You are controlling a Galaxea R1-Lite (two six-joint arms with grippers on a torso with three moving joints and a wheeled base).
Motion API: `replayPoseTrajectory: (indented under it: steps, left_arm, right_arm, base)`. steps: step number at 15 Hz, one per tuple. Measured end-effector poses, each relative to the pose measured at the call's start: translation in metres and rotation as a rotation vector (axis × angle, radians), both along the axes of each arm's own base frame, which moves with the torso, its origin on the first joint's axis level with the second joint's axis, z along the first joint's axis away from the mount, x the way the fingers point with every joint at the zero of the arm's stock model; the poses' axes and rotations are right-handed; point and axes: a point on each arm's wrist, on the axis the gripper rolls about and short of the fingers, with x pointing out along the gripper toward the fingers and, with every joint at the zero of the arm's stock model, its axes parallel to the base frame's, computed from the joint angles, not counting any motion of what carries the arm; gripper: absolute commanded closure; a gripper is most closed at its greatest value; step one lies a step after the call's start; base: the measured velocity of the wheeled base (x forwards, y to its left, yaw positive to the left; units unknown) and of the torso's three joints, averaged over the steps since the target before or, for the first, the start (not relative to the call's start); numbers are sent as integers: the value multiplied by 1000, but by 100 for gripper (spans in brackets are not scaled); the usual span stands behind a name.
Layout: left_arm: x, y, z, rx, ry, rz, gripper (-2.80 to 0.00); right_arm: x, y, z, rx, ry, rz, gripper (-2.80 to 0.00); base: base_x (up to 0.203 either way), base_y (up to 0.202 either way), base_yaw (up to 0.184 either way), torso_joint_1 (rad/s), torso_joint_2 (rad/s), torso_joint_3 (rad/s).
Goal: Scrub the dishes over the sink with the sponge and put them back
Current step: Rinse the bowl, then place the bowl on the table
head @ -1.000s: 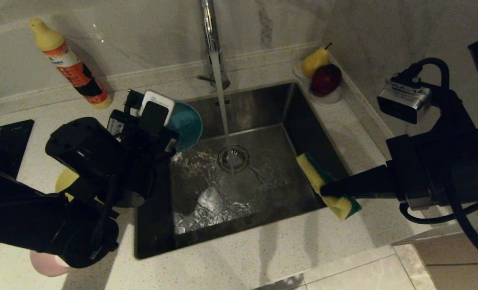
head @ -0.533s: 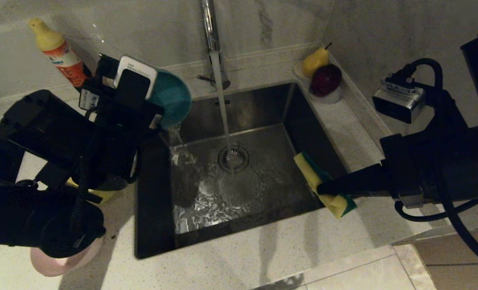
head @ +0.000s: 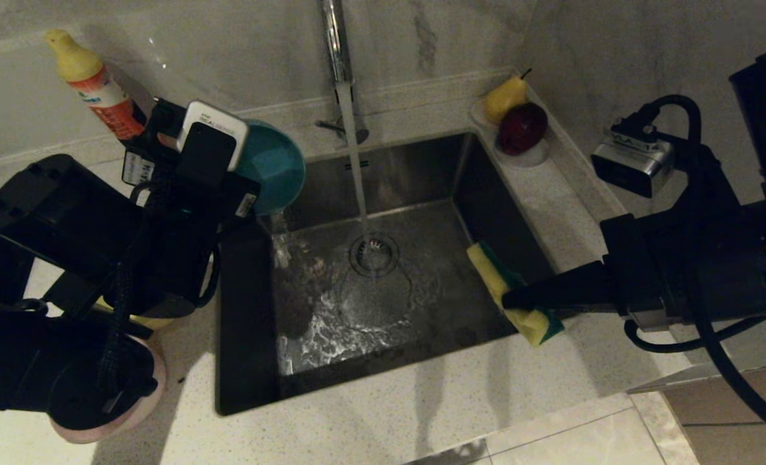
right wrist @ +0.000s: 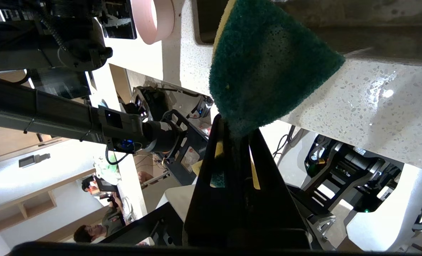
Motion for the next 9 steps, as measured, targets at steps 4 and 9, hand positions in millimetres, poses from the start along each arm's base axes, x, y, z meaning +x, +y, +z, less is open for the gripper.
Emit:
replayPoseTrajectory:
  steps: [4, 9]
  left_arm:
    - [2, 9, 5, -134, -9, 82, 0]
    - [11, 10, 21, -322, 158, 7, 0]
  right_arm:
    - [-2, -1, 1, 5, -2, -1, 0]
    - [-5, -4, -2, -5, 5, -2, 0]
  base:
    - [0, 0, 0, 0, 0, 0]
    - [0, 0, 0, 0, 0, 0]
